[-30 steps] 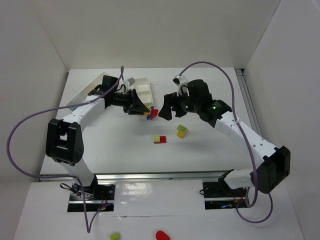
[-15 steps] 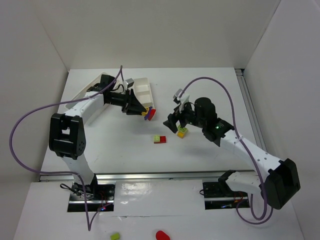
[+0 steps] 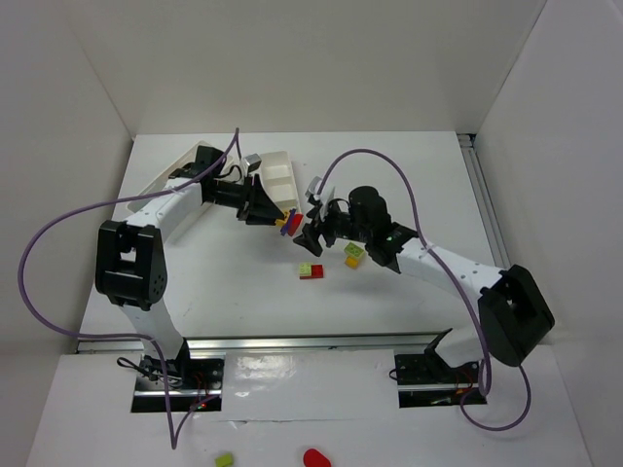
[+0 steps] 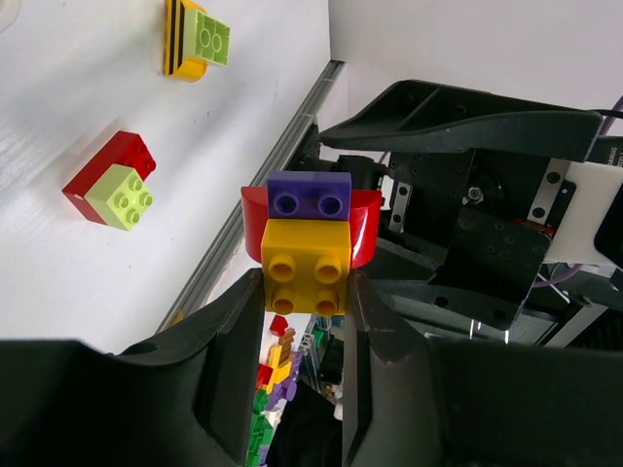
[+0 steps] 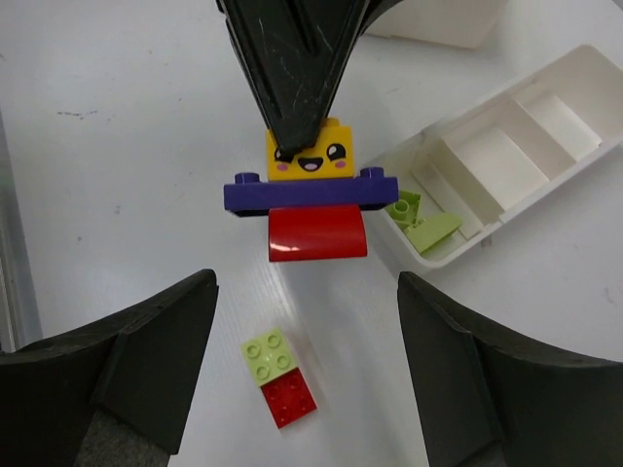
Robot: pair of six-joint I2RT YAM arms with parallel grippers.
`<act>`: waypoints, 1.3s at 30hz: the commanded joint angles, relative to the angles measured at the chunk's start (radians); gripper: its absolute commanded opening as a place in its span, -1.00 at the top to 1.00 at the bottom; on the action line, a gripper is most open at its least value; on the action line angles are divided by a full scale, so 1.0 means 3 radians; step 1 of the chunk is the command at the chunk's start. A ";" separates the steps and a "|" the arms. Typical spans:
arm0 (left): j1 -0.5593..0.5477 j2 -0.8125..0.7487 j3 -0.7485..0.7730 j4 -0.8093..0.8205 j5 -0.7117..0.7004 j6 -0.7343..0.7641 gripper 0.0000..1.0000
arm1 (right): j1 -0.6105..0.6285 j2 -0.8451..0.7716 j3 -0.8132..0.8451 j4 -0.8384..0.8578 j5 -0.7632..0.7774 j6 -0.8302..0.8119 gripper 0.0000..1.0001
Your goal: Sort the legos into containers by color
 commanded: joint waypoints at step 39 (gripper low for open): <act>0.0654 -0.0155 0.0927 -0.0858 -0.2286 0.0117 1.00 | 0.0035 -0.0142 0.0110 0.0090 0.0416 0.0219 0.64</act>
